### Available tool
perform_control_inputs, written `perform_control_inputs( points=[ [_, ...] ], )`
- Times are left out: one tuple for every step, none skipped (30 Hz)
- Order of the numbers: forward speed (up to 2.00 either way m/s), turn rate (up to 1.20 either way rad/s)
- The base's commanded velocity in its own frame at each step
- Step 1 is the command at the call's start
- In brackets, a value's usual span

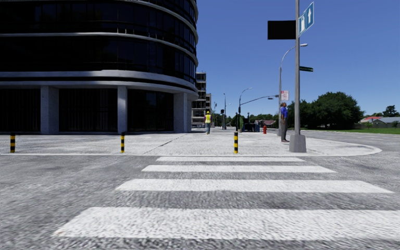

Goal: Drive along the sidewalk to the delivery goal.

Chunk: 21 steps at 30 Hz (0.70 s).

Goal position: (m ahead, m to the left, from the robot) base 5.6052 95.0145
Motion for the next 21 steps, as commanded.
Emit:
perform_control_inputs(
  points=[
    [2.00, 0.00],
    [2.00, 0.00],
    [2.00, 0.00],
    [2.00, 0.00],
    [2.00, 0.00],
    [2.00, 0.00],
    [2.00, 0.00],
    [2.00, 0.00],
    [2.00, 0.00],
    [2.00, 0.00],
    [2.00, 0.00],
    [2.00, 0.00],
    [2.00, 0.00],
    [2.00, 0.00],
    [2.00, 0.00],
    [2.00, 0.00],
    [2.00, 0.00],
    [2.00, 0.00],
    [2.00, 0.00],
    [2.00, 0.00],
    [2.00, 0.00]
  ],
)
